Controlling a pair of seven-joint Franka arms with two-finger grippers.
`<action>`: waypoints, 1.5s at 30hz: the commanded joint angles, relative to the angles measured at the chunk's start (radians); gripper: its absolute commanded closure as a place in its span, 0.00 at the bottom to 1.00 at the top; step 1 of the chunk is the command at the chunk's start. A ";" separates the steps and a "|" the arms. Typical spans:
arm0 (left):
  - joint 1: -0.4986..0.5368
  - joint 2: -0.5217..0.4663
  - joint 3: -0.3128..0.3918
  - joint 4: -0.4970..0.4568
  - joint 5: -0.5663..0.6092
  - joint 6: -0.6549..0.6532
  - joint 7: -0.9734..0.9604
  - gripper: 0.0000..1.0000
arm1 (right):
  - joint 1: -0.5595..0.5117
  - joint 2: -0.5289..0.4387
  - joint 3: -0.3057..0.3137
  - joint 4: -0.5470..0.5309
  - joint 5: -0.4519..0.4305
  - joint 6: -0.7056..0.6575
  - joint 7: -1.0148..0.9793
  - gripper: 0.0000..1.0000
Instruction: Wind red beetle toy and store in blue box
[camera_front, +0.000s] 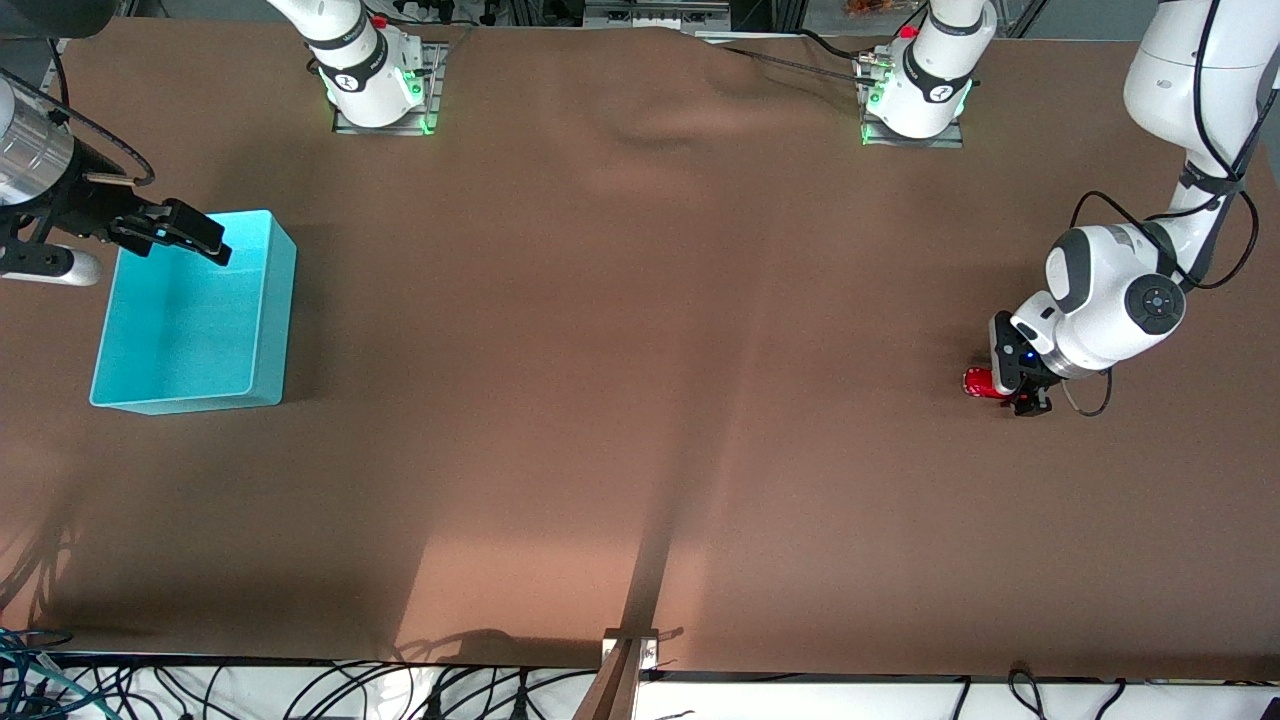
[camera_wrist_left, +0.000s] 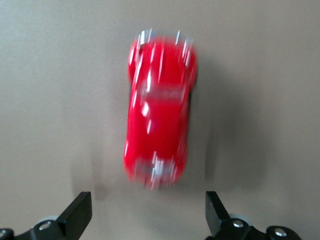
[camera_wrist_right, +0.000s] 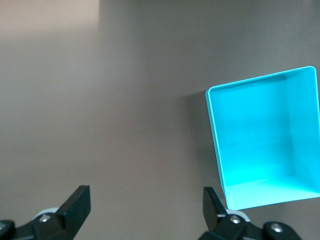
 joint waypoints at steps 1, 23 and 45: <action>0.008 -0.005 -0.004 0.008 0.022 0.001 0.005 0.00 | -0.006 0.006 0.003 0.022 0.009 -0.015 0.001 0.00; 0.033 -0.086 -0.005 0.022 -0.039 -0.002 -0.015 0.00 | -0.006 0.006 0.002 0.022 0.009 -0.015 0.001 0.00; 0.001 -0.356 0.012 0.042 -0.284 -0.281 -0.351 0.00 | -0.006 0.006 0.002 0.022 0.009 -0.015 0.001 0.00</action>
